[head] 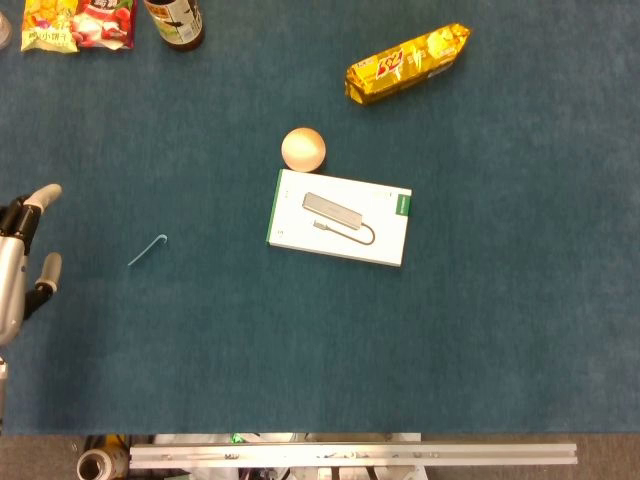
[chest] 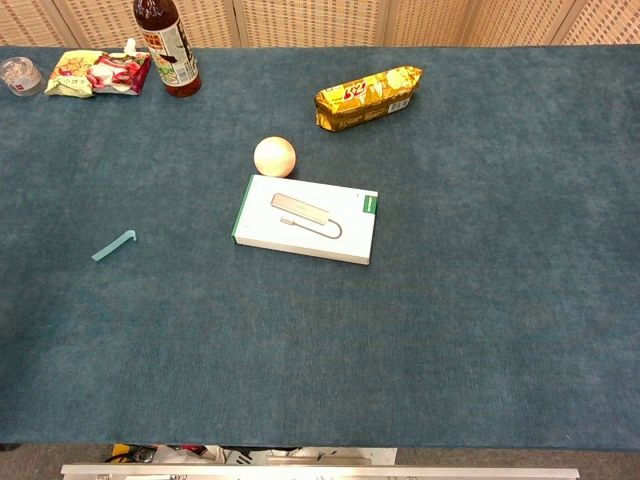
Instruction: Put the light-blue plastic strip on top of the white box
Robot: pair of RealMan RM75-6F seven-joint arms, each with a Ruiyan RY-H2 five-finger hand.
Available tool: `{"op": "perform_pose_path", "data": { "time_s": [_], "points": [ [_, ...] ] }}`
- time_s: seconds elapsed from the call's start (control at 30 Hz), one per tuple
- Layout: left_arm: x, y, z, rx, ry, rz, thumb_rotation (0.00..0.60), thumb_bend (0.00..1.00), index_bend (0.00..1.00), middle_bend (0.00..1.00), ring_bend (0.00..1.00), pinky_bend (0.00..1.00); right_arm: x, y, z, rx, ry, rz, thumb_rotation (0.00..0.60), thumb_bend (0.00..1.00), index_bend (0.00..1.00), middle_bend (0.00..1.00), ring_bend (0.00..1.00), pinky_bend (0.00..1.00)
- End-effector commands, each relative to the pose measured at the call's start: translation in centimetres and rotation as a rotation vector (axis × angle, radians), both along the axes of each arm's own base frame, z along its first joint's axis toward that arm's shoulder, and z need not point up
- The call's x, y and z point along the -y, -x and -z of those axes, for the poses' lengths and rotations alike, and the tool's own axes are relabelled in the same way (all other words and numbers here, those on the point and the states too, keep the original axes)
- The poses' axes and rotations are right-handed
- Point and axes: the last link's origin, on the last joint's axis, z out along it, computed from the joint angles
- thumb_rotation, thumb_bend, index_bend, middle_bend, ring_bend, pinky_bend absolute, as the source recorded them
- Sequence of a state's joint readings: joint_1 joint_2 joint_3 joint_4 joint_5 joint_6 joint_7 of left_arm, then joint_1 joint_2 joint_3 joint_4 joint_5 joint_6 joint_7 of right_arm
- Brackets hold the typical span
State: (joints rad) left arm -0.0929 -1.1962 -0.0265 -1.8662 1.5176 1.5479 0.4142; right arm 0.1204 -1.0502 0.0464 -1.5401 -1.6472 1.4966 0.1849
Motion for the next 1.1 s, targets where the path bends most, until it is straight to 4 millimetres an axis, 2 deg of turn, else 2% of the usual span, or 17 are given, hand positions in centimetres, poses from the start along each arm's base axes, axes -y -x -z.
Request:
{"op": "perform_pose_path", "data": {
  "time_s": [0.03, 0.33, 0.47, 0.63, 0.77, 0.87, 1.1],
  "points": [
    [0.0, 0.0, 0.1, -0.004, 0.007, -0.013, 0.600, 0.34, 0.22, 0.33, 0.37, 0.48, 0.3, -0.2, 0.0, -0.001, 0.003, -0.003, 0.518, 0.27, 0.26, 0.42, 0.34, 0.38],
    [-1.2, -1.2, 0.7, 0.017, 0.105, 0.014, 0.600, 0.34, 0.23, 0.34, 0.38, 0.48, 1.2, -0.6, -0.8, -0.004, 0.058, -0.003, 0.518, 0.27, 0.26, 0.42, 0.34, 0.38],
    [-2.5, -1.7, 1.3, -0.030, 0.145, 0.030, 0.600, 0.34, 0.28, 0.40, 0.41, 0.51, 1.5, -0.6, -1.2, -0.014, 0.091, 0.013, 0.517, 0.27, 0.26, 0.42, 0.34, 0.38],
    [-3.7, -2.4, 2.7, -0.077, 0.228, 0.036, 0.600, 0.34, 0.30, 0.55, 0.61, 0.75, 1.6, -0.2, -1.6, -0.021, 0.098, 0.042, 0.518, 0.27, 0.26, 0.42, 0.34, 0.38],
    [-4.7, -2.8, 4.2, -0.140, 0.267, 0.035, 0.600, 0.34, 0.38, 0.87, 0.88, 0.88, 1.3, 0.2, -1.4, -0.018, 0.096, 0.067, 0.517, 0.27, 0.26, 0.42, 0.34, 0.38],
    [-5.2, -3.1, 5.2, -0.168, 0.279, 0.033, 0.600, 0.34, 0.41, 0.93, 0.93, 0.93, 1.2, 0.6, -1.3, -0.021, 0.094, 0.084, 0.517, 0.27, 0.26, 0.42, 0.34, 0.38],
    [-6.1, -3.0, 7.6, -0.215, 0.317, -0.016, 0.600, 0.34, 0.47, 0.99, 0.98, 0.98, 0.8, 1.5, -1.2, -0.017, 0.090, 0.113, 0.516, 0.27, 0.26, 0.42, 0.34, 0.38]
  ]
}}
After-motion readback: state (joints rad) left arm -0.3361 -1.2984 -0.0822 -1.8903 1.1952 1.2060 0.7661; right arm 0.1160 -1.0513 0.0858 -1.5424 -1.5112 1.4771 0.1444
